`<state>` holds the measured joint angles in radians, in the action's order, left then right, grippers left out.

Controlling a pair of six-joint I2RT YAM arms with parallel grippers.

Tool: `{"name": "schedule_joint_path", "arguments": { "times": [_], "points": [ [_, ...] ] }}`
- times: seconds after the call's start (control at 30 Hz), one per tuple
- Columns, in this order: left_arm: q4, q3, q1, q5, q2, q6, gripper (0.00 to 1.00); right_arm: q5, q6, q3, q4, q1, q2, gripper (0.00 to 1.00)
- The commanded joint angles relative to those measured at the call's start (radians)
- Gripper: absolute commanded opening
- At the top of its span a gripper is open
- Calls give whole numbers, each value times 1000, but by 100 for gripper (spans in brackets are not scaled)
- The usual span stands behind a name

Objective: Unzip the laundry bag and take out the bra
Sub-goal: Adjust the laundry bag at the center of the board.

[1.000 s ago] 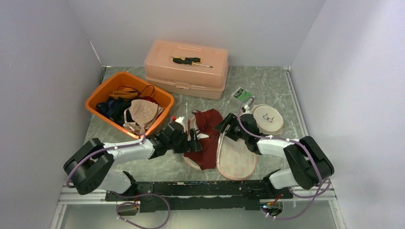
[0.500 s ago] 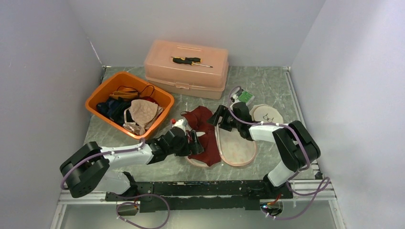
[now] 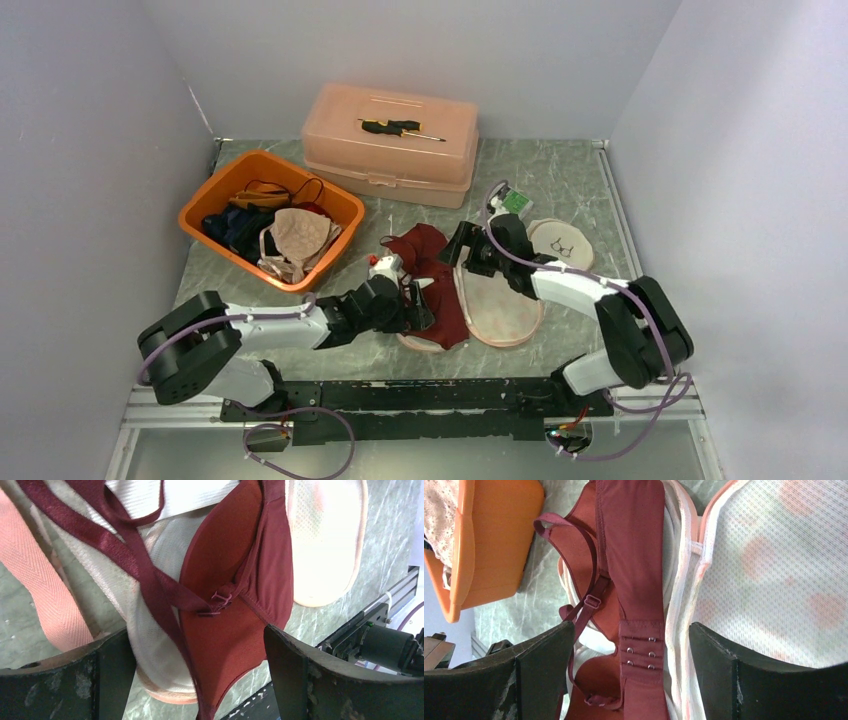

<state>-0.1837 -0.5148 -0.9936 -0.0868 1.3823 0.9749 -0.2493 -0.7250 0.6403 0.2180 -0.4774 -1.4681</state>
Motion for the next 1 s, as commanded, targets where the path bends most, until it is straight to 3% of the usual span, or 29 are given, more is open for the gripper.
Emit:
{"name": "schedule_joint_path", "arguments": {
  "times": [0.0,0.33,0.5,0.63,0.67,0.77,0.97],
  "points": [
    [103,-36,-14,-74,-74,3,95,125,30,50,-116,-9,119,89],
    [600,-170,-16,-269,-383,8,95,232,84,89,-343,-14,475,95],
    [854,-298,-15,-435,-497,-42,95,233,92,-37,-333,-15,698,93],
    [964,-364,10,-618,-538,-68,95,191,22,-194,-227,-14,854,92],
    [974,-388,109,-597,-515,-108,95,129,-22,-247,-173,-15,841,89],
    [937,-386,249,-470,-497,-162,95,37,-57,-297,-95,-14,769,86],
    [800,-296,344,-276,-533,-157,95,-99,-35,-317,25,-21,598,75]
  ]
}}
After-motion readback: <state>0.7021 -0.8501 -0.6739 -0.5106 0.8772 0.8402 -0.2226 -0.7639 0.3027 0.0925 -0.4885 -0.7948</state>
